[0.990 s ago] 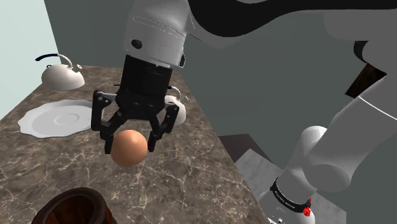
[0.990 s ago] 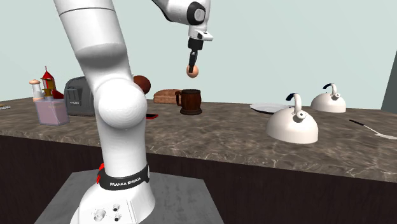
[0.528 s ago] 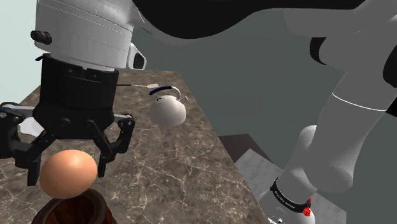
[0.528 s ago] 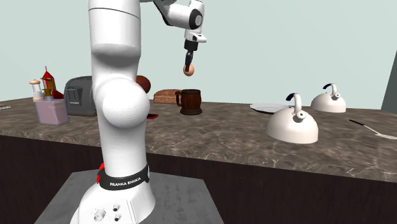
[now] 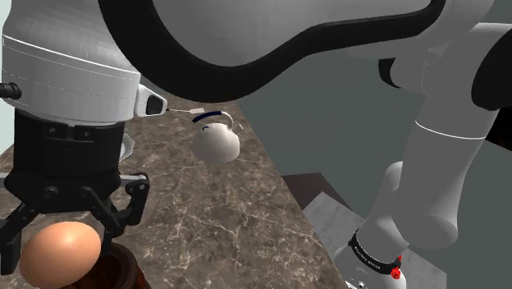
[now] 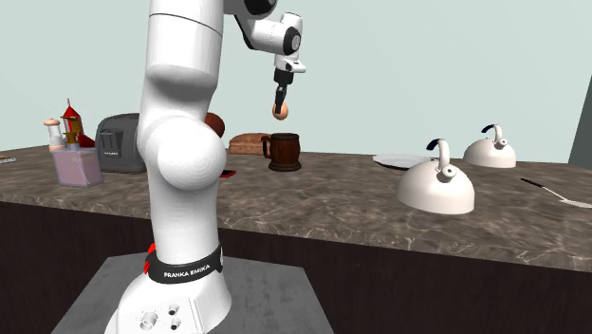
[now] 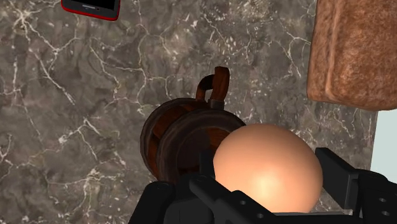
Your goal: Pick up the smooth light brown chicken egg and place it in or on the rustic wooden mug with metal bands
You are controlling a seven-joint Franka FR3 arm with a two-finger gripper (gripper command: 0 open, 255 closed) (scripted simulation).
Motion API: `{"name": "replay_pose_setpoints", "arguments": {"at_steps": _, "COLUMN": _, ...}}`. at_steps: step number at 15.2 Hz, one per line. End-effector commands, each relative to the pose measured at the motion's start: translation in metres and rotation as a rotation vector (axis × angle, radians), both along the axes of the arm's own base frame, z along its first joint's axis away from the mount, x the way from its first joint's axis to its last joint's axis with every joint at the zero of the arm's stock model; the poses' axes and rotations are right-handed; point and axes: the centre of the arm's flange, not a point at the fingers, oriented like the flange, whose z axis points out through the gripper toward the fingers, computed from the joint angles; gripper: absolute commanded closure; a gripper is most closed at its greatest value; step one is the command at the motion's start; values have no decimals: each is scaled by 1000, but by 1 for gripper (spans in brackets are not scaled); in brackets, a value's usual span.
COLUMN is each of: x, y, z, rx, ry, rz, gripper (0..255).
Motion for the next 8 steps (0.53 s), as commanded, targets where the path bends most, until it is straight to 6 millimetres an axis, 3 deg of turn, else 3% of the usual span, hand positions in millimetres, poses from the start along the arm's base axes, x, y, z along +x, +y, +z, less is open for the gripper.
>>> {"name": "replay_pose_setpoints", "arguments": {"at_steps": 1, "x": 0, "y": 0, "z": -10, "rx": 1, "ry": -1, "rz": 0, "gripper": 255}}
{"name": "replay_pose_setpoints", "arguments": {"at_steps": 8, "x": 0, "y": 0, "z": -47, "rx": 1, "ry": -1, "rz": 0, "gripper": 255}}
